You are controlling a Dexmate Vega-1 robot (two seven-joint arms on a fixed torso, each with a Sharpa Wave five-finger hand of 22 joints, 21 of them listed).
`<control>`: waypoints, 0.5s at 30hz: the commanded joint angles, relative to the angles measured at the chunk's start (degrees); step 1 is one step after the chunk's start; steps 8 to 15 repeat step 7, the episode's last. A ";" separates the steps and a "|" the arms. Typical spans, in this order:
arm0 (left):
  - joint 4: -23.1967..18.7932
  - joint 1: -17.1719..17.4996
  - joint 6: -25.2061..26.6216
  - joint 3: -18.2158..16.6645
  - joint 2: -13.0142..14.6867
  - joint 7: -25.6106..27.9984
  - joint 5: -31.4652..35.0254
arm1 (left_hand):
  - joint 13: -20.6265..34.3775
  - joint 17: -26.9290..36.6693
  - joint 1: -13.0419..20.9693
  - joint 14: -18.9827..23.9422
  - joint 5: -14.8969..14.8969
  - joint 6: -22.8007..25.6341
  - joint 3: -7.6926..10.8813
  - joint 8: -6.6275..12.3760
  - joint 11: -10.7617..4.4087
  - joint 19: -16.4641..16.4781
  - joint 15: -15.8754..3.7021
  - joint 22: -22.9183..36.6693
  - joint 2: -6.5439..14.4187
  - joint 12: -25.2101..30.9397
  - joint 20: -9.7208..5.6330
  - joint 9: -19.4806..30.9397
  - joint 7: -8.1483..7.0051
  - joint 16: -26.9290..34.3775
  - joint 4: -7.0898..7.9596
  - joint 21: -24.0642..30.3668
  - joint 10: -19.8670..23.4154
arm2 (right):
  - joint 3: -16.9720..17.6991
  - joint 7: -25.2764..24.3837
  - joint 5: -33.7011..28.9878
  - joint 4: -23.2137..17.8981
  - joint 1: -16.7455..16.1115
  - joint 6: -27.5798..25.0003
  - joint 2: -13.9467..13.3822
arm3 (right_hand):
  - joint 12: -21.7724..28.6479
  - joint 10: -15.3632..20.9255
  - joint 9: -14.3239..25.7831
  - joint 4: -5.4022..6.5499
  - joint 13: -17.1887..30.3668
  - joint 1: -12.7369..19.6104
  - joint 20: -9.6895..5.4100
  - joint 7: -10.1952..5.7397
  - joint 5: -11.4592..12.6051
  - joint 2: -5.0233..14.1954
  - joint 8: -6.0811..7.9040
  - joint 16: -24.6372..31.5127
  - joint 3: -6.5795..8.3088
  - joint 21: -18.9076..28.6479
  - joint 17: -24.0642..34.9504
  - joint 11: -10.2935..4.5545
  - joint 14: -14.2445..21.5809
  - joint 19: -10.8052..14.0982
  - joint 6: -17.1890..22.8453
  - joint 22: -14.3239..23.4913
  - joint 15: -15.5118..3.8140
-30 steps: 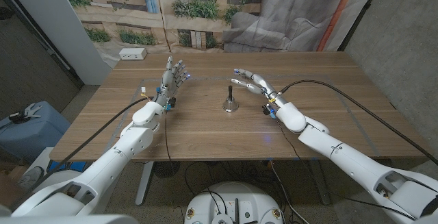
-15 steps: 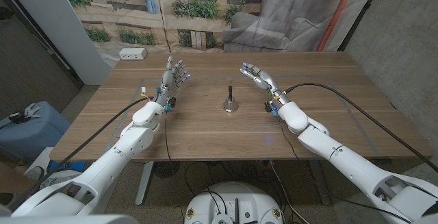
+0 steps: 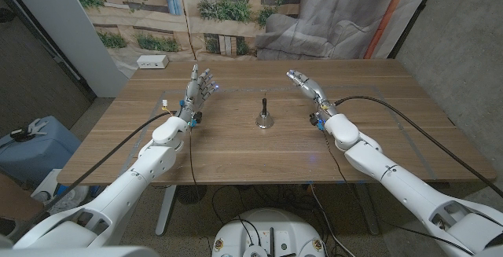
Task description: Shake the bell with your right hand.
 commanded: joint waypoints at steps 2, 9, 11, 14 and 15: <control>0.00 0.00 0.03 -0.01 0.02 -0.01 -0.01 | 0.28 0.27 -0.06 0.37 0.34 0.00 0.03 0.32 -0.28 0.46 -5.57 0.32 0.45 0.29 -0.15 0.25 -0.35 0.33 0.26 0.41 0.10 | 1.79 2.07 8.65 1.89 -0.25 -1.67 1.61 | 0.14 -0.65 -0.06 0.37 0.09 -0.67 -0.95 0.26 0.32 0.51 0.03 -0.37 -0.14 0.21 -0.17 0.32 -0.63 0.24 -0.67 0.15 -0.74; 0.03 -0.01 0.03 -0.01 0.03 -0.08 -0.03 | 0.28 0.27 -0.06 0.34 0.34 0.01 0.03 0.33 -0.22 0.45 -5.50 0.32 0.45 0.30 -0.15 0.25 -0.35 0.32 0.26 0.40 0.12 | 2.53 2.60 10.82 2.69 -0.28 -1.28 1.96 | 0.16 -0.95 -0.09 0.45 0.06 -1.01 -1.22 0.29 0.36 0.73 0.03 -0.42 -0.13 0.20 -0.25 0.41 -0.70 0.15 -1.02 0.15 -0.75; 0.03 -0.01 0.03 -0.01 0.03 -0.08 -0.03 | 0.28 0.27 -0.06 0.34 0.34 0.01 0.03 0.33 -0.22 0.45 -5.50 0.32 0.45 0.30 -0.15 0.25 -0.35 0.32 0.26 0.40 0.12 | 2.53 2.60 10.82 2.69 -0.28 -1.28 1.96 | 0.16 -0.95 -0.09 0.45 0.06 -1.01 -1.22 0.29 0.36 0.73 0.03 -0.42 -0.13 0.20 -0.25 0.41 -0.70 0.15 -1.02 0.15 -0.75; 0.03 -0.01 0.03 -0.01 0.03 -0.08 -0.03 | 0.28 0.27 -0.06 0.34 0.34 0.01 0.03 0.33 -0.22 0.45 -5.50 0.32 0.45 0.30 -0.15 0.25 -0.35 0.32 0.26 0.40 0.12 | 2.53 2.60 10.82 2.69 -0.28 -1.28 1.96 | 0.16 -0.95 -0.09 0.45 0.06 -1.01 -1.22 0.29 0.36 0.73 0.03 -0.42 -0.13 0.20 -0.25 0.41 -0.70 0.15 -1.02 0.15 -0.75; 0.03 -0.01 0.03 -0.01 0.03 -0.08 -0.03 | 0.28 0.27 -0.06 0.34 0.34 0.01 0.03 0.33 -0.22 0.45 -5.50 0.32 0.45 0.30 -0.15 0.25 -0.35 0.32 0.26 0.40 0.12 | 2.53 2.60 10.82 2.69 -0.28 -1.28 1.96 | 0.16 -0.95 -0.09 0.45 0.06 -1.01 -1.22 0.29 0.36 0.73 0.03 -0.42 -0.13 0.20 -0.25 0.41 -0.70 0.15 -1.02 0.15 -0.75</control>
